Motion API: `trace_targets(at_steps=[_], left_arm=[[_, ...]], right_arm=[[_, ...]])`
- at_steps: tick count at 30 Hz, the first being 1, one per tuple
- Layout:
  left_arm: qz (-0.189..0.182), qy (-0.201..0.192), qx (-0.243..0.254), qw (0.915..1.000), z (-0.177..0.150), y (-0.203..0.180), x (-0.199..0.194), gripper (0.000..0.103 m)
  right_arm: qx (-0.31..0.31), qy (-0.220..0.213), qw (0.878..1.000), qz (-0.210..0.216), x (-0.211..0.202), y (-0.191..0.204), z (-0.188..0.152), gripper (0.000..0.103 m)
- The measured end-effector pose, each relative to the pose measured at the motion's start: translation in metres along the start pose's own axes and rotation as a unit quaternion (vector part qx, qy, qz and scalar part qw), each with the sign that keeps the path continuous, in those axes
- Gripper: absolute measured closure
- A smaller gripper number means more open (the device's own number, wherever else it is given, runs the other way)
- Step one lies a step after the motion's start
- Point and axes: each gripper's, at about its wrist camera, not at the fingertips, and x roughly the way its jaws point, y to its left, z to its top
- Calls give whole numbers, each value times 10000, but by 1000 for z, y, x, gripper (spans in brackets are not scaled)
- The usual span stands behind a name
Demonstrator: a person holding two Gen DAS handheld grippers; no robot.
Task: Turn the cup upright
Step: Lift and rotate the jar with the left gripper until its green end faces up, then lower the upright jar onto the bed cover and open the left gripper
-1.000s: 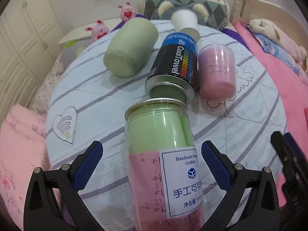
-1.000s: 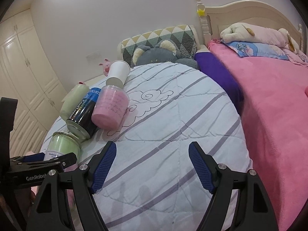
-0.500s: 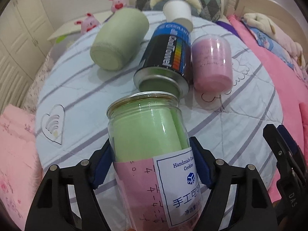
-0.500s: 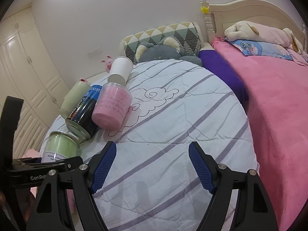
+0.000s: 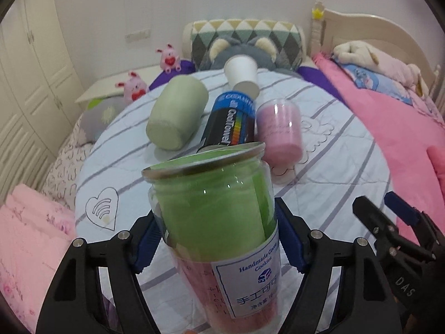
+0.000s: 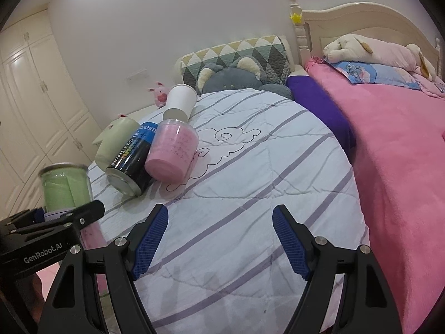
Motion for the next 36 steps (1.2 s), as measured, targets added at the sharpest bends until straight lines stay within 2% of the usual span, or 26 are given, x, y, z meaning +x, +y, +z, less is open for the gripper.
trace_targets(at_steps=[11,18,36], left_arm=[[-15,-650,102,9978,15,-27,-5,28],[-103,-577,143,9982,17,-38,7,31],[-180,-615,126,9979,19,-42,-1,31]], right_arm=[[80,-56,9999,-118,-8,-10,-5,24],[88,-17,9999,-141,-5,-16,-4,24],[48,-8,9999,-139,-4,-14,-6,24]])
